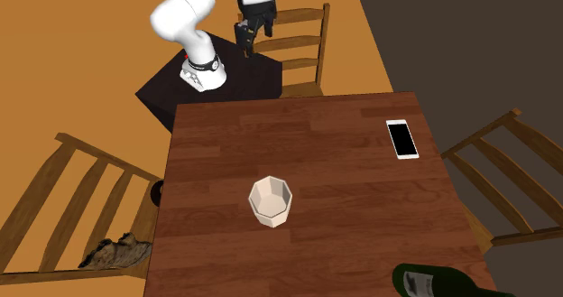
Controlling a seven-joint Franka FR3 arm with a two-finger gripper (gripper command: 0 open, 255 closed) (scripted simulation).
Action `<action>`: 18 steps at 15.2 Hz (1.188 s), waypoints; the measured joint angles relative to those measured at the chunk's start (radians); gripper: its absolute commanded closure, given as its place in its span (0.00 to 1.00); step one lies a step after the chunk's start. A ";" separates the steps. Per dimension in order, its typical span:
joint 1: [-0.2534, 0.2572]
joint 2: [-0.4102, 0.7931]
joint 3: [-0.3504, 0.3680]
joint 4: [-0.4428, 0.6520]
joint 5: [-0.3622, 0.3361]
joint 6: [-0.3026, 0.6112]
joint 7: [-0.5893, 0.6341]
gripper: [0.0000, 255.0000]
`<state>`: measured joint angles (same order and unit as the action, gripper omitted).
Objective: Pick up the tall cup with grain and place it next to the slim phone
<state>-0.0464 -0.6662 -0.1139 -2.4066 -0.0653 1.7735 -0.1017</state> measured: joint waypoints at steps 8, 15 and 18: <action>-0.026 0.258 -0.125 0.121 -0.023 0.145 -0.138 0.00; -0.040 0.513 -0.217 0.301 0.025 0.220 -0.271 0.00; -0.055 0.623 -0.249 0.390 0.064 0.237 -0.335 0.00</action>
<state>-0.1018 -0.0433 -0.3633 -2.0165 -0.0011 2.0101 -0.4369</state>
